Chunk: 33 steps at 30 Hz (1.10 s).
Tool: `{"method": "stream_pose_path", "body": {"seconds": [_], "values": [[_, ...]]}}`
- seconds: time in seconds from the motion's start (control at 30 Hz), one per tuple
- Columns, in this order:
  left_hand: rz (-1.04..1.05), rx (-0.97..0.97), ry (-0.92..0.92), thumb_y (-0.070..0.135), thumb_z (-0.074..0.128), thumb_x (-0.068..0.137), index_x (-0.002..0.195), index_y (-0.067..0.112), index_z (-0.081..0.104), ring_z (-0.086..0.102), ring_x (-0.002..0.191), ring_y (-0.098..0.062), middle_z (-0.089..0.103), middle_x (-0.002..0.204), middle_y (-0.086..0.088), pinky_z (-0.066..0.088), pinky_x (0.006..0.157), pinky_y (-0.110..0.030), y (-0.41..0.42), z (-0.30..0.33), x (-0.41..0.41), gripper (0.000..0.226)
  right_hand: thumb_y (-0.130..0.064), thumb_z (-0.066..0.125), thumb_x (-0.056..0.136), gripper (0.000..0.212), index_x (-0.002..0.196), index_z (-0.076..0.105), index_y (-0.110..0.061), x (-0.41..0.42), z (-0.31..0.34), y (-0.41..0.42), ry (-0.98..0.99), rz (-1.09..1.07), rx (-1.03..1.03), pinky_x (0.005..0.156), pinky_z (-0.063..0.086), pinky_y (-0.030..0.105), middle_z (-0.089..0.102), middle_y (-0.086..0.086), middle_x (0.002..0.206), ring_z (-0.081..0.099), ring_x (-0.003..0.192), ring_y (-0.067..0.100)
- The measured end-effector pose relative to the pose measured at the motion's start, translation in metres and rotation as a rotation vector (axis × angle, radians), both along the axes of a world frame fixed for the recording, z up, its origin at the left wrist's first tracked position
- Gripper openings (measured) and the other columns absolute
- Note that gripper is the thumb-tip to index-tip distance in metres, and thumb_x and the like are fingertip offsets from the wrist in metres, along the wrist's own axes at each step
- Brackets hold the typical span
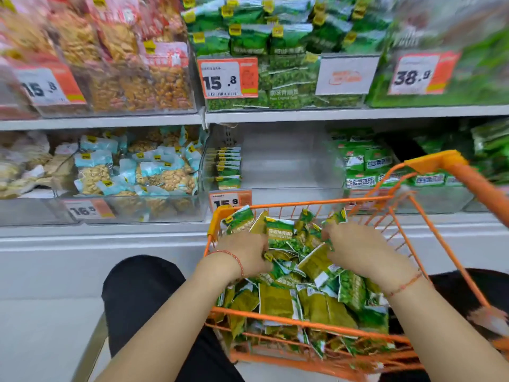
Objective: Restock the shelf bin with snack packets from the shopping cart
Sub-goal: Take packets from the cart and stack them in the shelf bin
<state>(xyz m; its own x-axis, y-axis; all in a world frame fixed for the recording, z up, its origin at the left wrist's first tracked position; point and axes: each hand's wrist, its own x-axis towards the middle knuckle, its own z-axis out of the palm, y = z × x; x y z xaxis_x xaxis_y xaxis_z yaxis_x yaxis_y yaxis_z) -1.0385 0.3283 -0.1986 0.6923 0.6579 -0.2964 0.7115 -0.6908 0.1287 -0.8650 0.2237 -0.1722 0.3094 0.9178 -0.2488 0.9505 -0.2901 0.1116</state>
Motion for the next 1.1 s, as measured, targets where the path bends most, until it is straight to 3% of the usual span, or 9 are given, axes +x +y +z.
{"method": "stream_pose_path", "body": {"seconds": [0.1, 0.23, 0.3, 0.4, 0.5, 0.63, 0.7, 0.93, 1.1], "values": [[0.052, 0.086, 0.043, 0.049, 0.062, 0.083, 0.132, 0.018, 0.042, 0.053, 0.110, -0.027, 0.061, 0.114, -0.006, 0.045, 0.074, -0.035, -0.010, -0.014, -0.001, 0.061, -0.011, 0.049, 0.086, 0.059, 0.140, 0.037, -0.031, 0.002, -0.022, -0.027, 0.229, -0.011, -0.050, 0.090, 0.048, 0.035, 0.040, 0.003, 0.145, 0.046, 0.126, 0.024], [0.047, 0.126, 0.076, 0.049, 0.065, 0.083, 0.124, 0.015, 0.050, 0.046, 0.115, -0.028, 0.056, 0.121, -0.008, 0.045, 0.087, -0.038, -0.018, -0.017, 0.001, 0.056, -0.006, 0.051, 0.085, 0.075, 0.146, 0.024, -0.041, -0.001, -0.034, -0.042, 0.323, 0.060, 0.031, 0.051, 0.031, 0.011, 0.002, -0.011, 0.159, 0.036, 0.135, 0.013], [0.032, 0.108, 0.091, 0.047, 0.063, 0.085, 0.131, 0.016, 0.050, 0.041, 0.123, -0.027, 0.051, 0.127, -0.007, 0.041, 0.097, -0.037, -0.019, -0.018, 0.001, 0.057, -0.007, 0.049, 0.086, 0.069, 0.143, 0.032, -0.042, -0.002, -0.036, -0.043, 0.292, 0.106, 0.122, 0.050, 0.034, 0.012, 0.006, -0.015, 0.158, 0.044, 0.127, 0.010], [0.073, 0.073, 0.003, 0.044, 0.064, 0.086, 0.134, 0.022, 0.050, 0.043, 0.124, -0.024, 0.052, 0.130, -0.005, 0.040, 0.097, -0.036, -0.020, -0.016, 0.000, 0.054, -0.008, 0.046, 0.089, 0.059, 0.140, 0.039, -0.039, -0.008, -0.038, -0.042, 0.231, 0.126, 0.207, 0.081, 0.051, 0.024, 0.031, -0.016, 0.151, 0.043, 0.130, 0.009], [0.216, -0.070, -0.311, 0.043, 0.071, 0.081, 0.128, 0.024, 0.057, 0.056, 0.113, -0.020, 0.061, 0.123, -0.001, 0.045, 0.089, -0.029, -0.017, -0.008, -0.006, 0.052, -0.029, 0.048, 0.097, 0.038, 0.134, 0.047, -0.037, -0.008, -0.032, -0.040, 0.226, 0.038, 0.374, 0.075, 0.050, 0.026, 0.059, -0.010, 0.128, 0.060, 0.105, 0.011], [0.365, -0.246, -0.745, 0.033, 0.080, 0.074, 0.085, 0.019, 0.065, 0.053, 0.074, -0.014, 0.054, 0.070, 0.009, 0.038, 0.065, -0.019, -0.007, 0.009, -0.011, 0.024, -0.043, 0.054, 0.093, 0.050, 0.137, 0.048, -0.021, -0.006, -0.023, -0.037, 0.634, -0.289, 0.607, 0.085, 0.048, 0.033, 0.064, 0.002, 0.118, 0.061, 0.104, 0.022], [0.385, -0.350, -0.910, 0.022, 0.080, 0.075, 0.062, 0.020, 0.038, 0.032, 0.061, -0.016, 0.033, 0.056, 0.010, 0.025, 0.052, -0.018, -0.007, 0.018, -0.011, 0.044, -0.043, 0.060, 0.089, 0.059, 0.139, 0.045, -0.017, -0.006, -0.020, -0.036, 0.903, -0.407, 0.683, 0.094, 0.046, 0.039, 0.059, 0.005, 0.127, 0.057, 0.113, 0.027], [0.408, -0.612, -1.080, 0.019, 0.077, 0.076, 0.070, 0.012, 0.048, 0.047, 0.066, -0.015, 0.049, 0.061, -0.007, 0.045, 0.073, -0.018, -0.011, 0.024, -0.008, 0.030, -0.015, 0.064, 0.089, 0.062, 0.143, 0.035, -0.008, -0.010, -0.018, -0.032, 1.434, -0.645, 0.741, 0.068, 0.056, 0.025, 0.041, 0.010, 0.142, 0.062, 0.098, 0.020], [0.477, -0.674, -1.112, 0.024, 0.069, 0.084, 0.062, 0.018, 0.055, 0.056, 0.060, -0.004, 0.057, 0.052, 0.015, 0.048, 0.067, -0.022, -0.016, 0.016, -0.001, 0.027, 0.000, 0.065, 0.083, 0.085, 0.150, 0.016, -0.015, -0.010, -0.019, -0.026, 1.729, -0.739, 0.788, 0.100, 0.045, 0.042, 0.028, 0.014, 0.151, 0.056, 0.109, 0.021]]}}
